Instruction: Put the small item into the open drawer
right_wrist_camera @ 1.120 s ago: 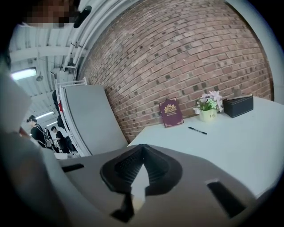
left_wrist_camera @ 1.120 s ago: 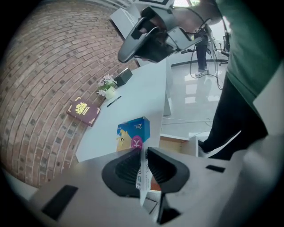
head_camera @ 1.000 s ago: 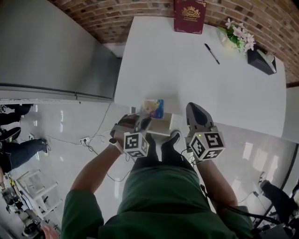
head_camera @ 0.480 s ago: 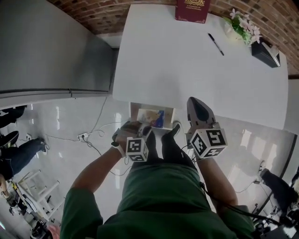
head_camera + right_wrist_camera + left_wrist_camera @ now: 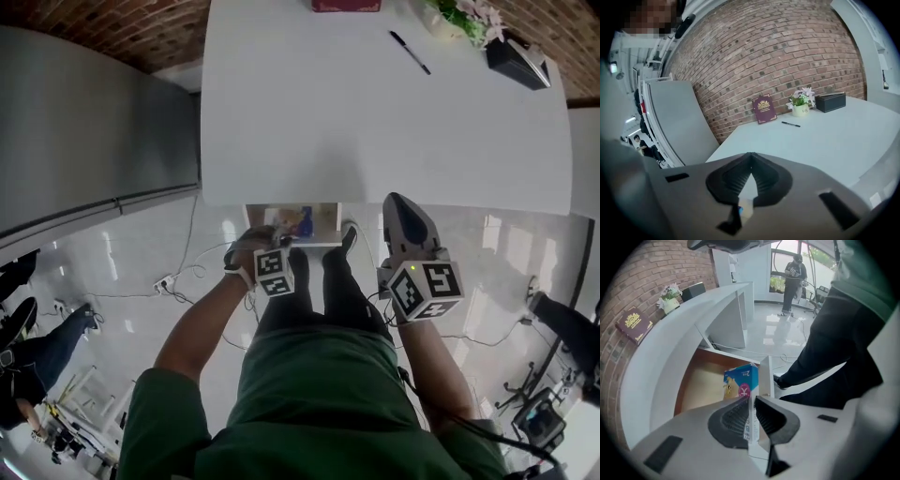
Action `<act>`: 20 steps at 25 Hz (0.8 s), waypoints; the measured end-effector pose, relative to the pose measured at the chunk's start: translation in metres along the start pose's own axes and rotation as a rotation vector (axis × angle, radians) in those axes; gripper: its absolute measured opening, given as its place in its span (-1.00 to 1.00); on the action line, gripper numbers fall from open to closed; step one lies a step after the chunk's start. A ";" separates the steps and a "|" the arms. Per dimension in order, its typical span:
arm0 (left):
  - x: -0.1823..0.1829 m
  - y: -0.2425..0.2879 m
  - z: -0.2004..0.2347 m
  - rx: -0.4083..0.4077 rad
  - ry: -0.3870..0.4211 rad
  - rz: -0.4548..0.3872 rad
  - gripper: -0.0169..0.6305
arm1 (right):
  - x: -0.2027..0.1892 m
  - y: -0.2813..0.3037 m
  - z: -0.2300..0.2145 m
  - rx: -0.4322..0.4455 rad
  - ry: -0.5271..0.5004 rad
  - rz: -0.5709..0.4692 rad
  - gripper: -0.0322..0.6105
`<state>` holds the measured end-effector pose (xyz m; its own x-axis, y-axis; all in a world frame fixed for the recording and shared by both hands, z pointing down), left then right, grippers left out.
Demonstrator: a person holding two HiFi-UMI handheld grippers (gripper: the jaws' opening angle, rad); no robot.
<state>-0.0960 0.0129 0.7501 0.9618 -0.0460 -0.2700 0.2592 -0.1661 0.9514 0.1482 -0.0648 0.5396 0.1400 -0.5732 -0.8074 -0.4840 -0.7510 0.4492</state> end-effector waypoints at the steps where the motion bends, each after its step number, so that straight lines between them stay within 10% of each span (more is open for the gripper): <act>1: -0.002 0.006 0.001 -0.011 -0.001 0.004 -0.81 | -0.003 -0.003 -0.001 -0.013 0.005 0.002 -0.90; 20: -0.031 0.100 0.001 -0.177 0.063 0.061 -0.81 | -0.046 0.000 -0.014 -0.114 0.052 0.069 -0.90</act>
<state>-0.0997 -0.0031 0.8534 0.9784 0.0122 -0.2062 0.2061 0.0116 0.9785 0.1536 -0.0427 0.5820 0.1563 -0.6387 -0.7534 -0.3928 -0.7401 0.5459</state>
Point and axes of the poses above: the fingertips, and each gripper's own axes: y forward along the fingers, z to its left, x out of its top, the point moved 10 cm from there along -y, backward along the fingers, and after that the axes turned 6 degrees about x, right-handed, at the moved point
